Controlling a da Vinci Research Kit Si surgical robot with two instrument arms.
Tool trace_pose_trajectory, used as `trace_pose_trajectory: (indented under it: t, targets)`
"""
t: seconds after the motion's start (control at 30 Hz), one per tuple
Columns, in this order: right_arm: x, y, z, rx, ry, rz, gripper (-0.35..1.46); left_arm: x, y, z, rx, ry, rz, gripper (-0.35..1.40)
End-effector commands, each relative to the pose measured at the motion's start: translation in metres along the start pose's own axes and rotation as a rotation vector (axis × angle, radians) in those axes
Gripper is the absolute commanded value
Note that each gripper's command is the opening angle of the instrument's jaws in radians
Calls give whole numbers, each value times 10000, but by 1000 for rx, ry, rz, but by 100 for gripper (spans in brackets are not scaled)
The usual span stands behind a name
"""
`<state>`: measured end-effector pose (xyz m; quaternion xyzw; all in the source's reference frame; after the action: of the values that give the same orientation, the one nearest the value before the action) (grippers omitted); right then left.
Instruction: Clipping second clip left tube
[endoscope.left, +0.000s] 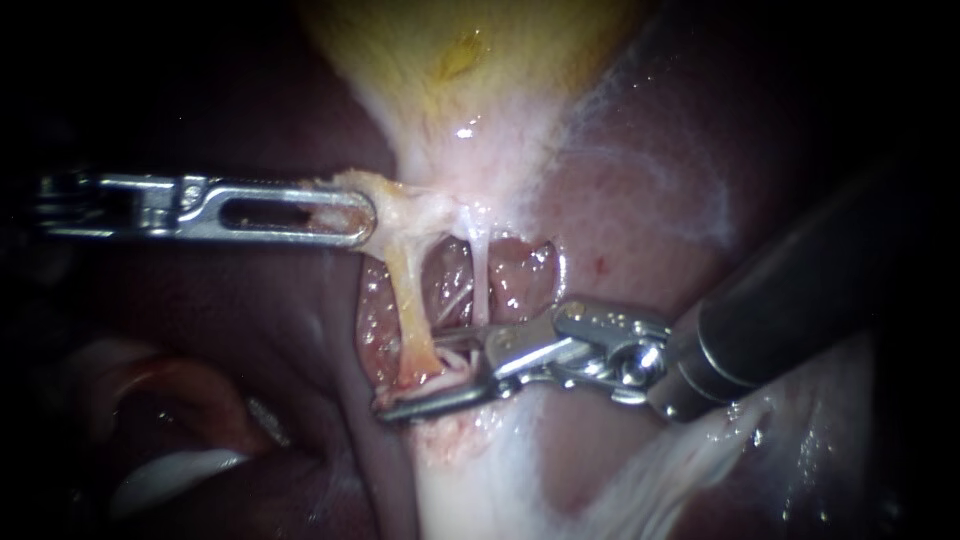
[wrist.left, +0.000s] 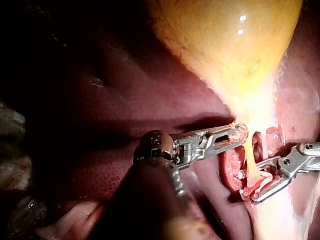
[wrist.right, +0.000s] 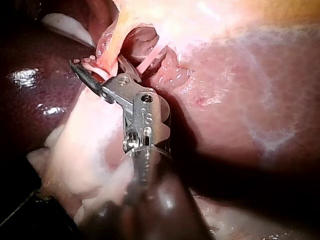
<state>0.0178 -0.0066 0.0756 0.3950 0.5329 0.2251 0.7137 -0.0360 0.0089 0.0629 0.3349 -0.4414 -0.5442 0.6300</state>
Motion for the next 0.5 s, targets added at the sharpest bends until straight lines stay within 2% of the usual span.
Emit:
trace_pose_trajectory:
  t: [0.03, 0.5]
  targets:
    - [0, 1, 1, 4, 0, 11, 45, 0, 0, 0, 0, 0, 0, -35]
    - [3, 4, 11, 40, -10, 99, 35, 0, 0, 2, -1, -1, 0, -35]
